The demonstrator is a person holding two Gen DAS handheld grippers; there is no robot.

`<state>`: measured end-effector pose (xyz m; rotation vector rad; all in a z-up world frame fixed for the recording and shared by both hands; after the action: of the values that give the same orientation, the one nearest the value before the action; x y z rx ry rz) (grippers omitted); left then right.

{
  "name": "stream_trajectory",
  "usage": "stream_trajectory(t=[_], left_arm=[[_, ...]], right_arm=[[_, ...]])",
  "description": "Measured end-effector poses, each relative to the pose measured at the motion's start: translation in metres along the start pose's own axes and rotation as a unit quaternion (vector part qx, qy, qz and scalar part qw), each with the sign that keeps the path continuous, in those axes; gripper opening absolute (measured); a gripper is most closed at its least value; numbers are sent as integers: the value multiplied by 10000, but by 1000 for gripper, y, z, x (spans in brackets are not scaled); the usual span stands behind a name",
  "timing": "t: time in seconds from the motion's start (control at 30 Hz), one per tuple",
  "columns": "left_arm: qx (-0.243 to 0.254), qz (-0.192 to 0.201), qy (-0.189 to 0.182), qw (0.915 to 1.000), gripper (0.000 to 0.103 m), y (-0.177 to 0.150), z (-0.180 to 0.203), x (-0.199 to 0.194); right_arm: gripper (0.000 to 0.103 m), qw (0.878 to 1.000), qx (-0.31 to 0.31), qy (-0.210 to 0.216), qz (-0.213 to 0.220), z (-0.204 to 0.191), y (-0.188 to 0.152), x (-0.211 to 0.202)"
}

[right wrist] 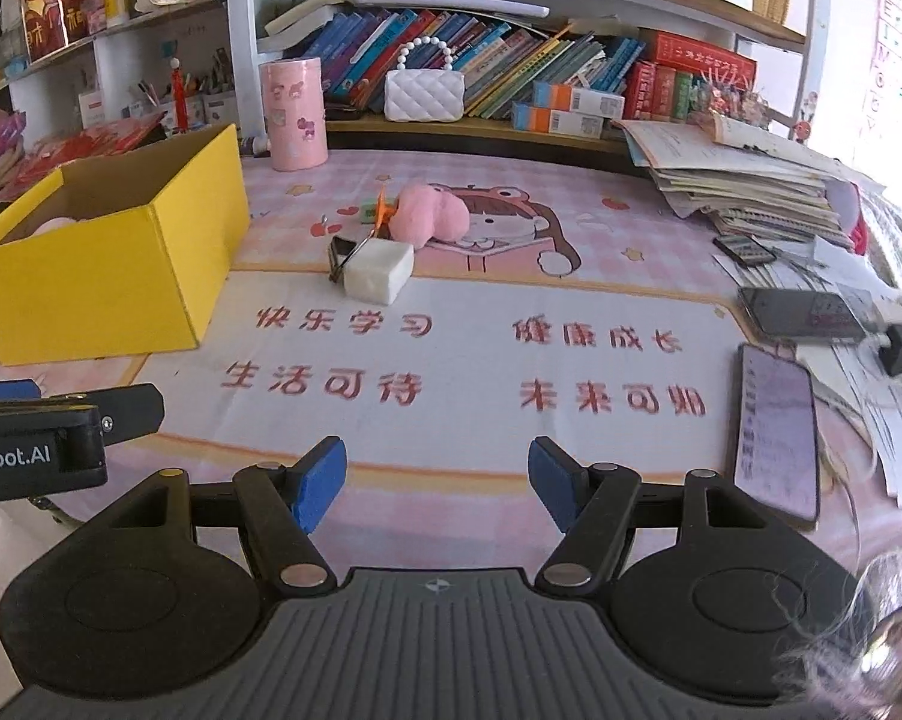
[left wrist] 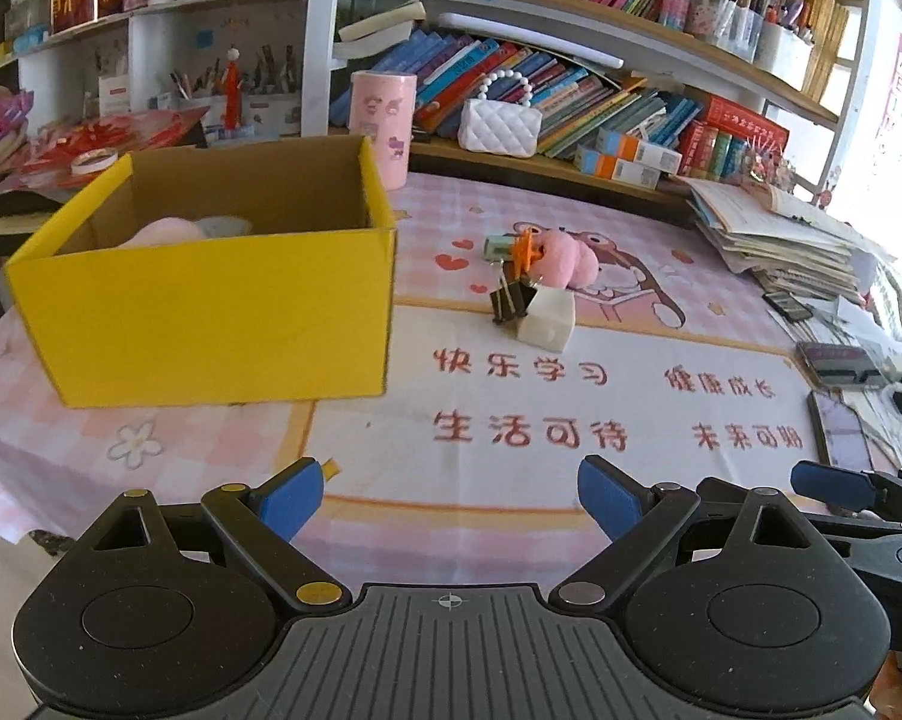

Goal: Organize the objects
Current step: 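Withdraw both tools from the box toward the binder clips and white block, then grasp the black binder clips with the left gripper while the right gripper grasps the white block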

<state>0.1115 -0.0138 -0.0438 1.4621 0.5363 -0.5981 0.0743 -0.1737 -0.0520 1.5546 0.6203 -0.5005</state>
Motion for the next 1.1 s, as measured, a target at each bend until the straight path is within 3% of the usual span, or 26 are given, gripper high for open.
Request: stream_trajectory(t=[0.2,0.57,0.9,1.03,1.1], left_arm=[[-83,100,27,9999,91,18,18,19],[-44,263,-9,9996,73,69,62,65],[-31,-203,424,9989,68,93,76,147],[0,-381,394,9985,67,96,80,168],[11,-451,361,9983,60,96,81,176]], right_arm=[[65,9999,-66,92,-5,24,19,20],[65,9980,-437,451,-43,51,40,57],[65,9924,-806,933,54,57,61,103],[66,9903,-840,1111,22,61,68,117],[67,9889,-861,1207,36,61,71,122]])
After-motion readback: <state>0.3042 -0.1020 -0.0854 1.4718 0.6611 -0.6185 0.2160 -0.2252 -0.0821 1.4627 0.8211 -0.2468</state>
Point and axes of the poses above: each gripper's, at about its wrist camera, not at the fingertips, and x roughly the way its jaws point, z to its right, y to its top, the point moved 3 cm from there along x, roughly the way its jaws point, and after that the axes turned 8 degrees about y, right-handed, at the moved point
